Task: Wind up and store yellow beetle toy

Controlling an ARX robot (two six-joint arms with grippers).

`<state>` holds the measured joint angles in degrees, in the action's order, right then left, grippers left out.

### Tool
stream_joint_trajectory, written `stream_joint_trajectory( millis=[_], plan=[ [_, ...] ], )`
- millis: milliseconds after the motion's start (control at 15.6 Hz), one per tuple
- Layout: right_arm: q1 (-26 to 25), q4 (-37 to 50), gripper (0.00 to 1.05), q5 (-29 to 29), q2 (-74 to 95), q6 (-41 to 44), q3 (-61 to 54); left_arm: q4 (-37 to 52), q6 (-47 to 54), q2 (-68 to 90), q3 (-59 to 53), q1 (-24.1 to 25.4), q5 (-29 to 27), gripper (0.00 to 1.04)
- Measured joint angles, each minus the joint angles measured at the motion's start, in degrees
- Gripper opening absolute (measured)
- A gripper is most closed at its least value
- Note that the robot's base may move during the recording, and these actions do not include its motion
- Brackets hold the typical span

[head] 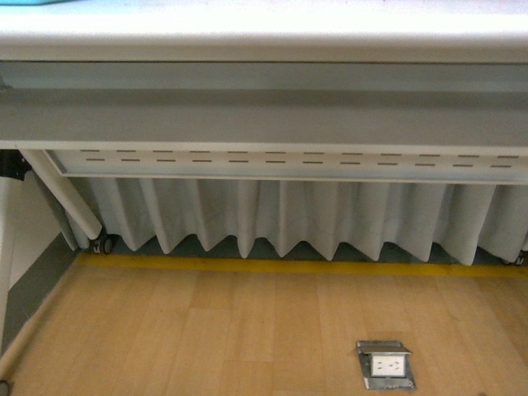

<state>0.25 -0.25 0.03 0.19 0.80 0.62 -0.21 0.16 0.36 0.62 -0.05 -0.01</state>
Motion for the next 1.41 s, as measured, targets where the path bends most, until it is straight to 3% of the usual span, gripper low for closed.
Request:
stream_joint_trajectory(
  millis=[1411],
  plan=[
    [0.0,0.0,0.98,0.0,0.0,0.0,0.0,0.0,0.0,0.0,0.0,0.0,0.0,0.98]
  ],
)
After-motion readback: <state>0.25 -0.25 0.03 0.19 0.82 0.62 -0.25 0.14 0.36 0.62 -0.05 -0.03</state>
